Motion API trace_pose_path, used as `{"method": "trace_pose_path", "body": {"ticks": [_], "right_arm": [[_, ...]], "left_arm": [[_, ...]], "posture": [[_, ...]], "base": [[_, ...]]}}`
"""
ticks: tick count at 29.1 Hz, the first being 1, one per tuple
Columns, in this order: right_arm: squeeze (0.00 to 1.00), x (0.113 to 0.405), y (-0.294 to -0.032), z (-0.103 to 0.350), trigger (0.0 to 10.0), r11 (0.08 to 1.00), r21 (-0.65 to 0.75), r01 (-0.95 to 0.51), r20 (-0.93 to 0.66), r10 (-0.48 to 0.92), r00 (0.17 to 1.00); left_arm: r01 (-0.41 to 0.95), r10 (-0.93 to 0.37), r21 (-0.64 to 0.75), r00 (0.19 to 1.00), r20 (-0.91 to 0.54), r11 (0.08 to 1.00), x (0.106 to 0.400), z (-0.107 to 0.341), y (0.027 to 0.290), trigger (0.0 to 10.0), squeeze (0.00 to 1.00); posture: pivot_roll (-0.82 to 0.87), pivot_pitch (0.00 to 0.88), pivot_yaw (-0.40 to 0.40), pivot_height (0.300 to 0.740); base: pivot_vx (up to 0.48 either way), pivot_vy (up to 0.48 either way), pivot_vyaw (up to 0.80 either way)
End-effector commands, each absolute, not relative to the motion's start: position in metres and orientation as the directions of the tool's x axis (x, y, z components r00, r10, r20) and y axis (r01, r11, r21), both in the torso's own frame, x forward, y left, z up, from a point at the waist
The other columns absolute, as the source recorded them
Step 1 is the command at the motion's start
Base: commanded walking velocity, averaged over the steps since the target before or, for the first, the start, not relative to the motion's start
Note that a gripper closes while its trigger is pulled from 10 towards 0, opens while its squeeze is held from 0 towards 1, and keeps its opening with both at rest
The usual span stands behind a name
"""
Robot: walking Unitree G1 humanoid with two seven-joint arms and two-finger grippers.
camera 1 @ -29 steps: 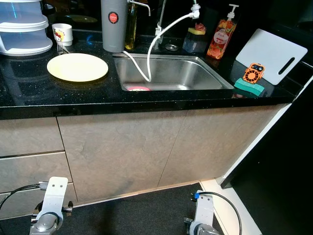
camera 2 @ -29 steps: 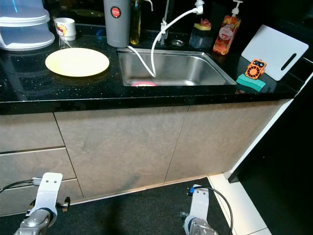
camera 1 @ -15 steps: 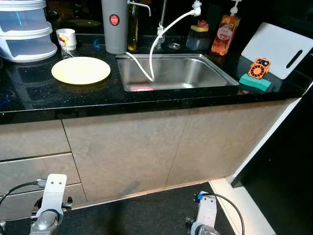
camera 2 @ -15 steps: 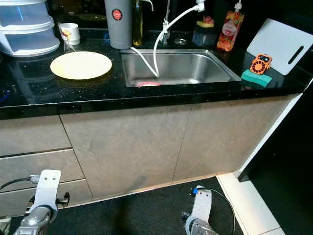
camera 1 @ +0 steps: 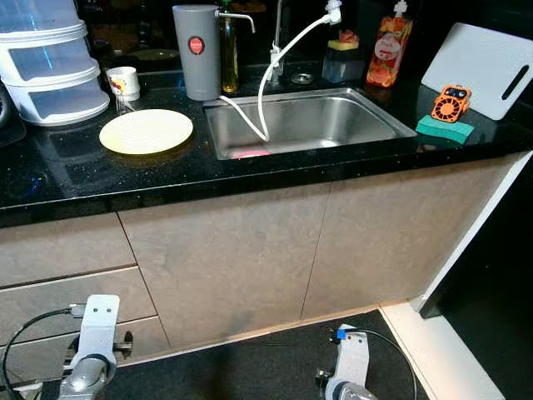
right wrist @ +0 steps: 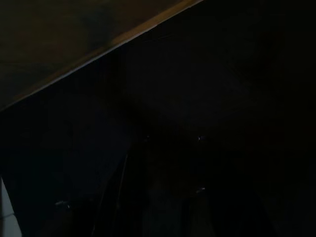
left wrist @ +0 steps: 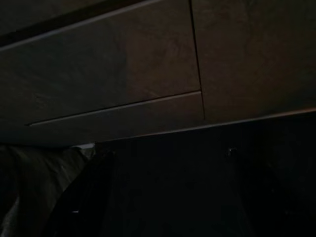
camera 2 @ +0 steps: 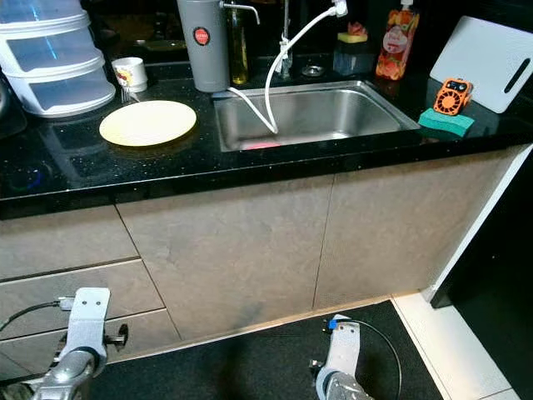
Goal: Kitchen organization
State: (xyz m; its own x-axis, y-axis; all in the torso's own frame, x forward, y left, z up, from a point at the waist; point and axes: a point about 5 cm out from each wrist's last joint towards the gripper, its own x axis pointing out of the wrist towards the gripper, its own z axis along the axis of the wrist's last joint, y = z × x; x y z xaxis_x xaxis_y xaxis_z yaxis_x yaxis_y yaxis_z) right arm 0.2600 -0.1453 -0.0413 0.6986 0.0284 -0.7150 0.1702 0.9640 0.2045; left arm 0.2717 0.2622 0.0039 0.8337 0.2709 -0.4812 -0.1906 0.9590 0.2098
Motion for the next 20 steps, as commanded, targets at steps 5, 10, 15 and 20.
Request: {"method": "trace_pose_path", "body": {"ticks": [5,10,15,20], "right_arm": [[0.0,0.2588,-0.1409,-0.0421,10.0,0.971,0.19,0.145,-0.716,0.036,0.697],[0.0,0.2581,-0.1436,-0.0425,10.0,0.972,0.184,0.144,-0.715,0.032,0.698],[0.0,0.2563,-0.146,-0.0436,10.0,0.971,0.192,0.139,-0.715,0.042,0.698],[0.0,0.2553,-0.144,-0.0444,10.0,0.972,0.197,0.131,-0.716,0.052,0.696]], "left_arm": [[-0.245,0.302,0.179,0.817,-0.491,0.953,0.2697,0.0028,0.2641,10.0,0.0],[-0.24,0.303,0.188,0.817,-0.491,0.952,0.2686,0.0015,0.263,10.0,0.0],[-0.234,0.296,0.185,0.819,-0.492,0.955,0.2686,0.001,0.2599,10.0,0.0],[-0.233,0.27,0.138,0.838,-0.474,0.963,0.2694,0.0031,0.2577,10.0,0.0]], "posture": [[0.05,0.097,0.022,0.74],[0.03,0.1,0.009,0.74],[0.04,0.114,-0.003,0.74],[0.02,0.122,-0.007,0.74]], "base": [[0.0,0.0,0.0],[0.0,0.0,0.0],[0.0,0.0,0.0],[0.0,0.0,0.0]]}}
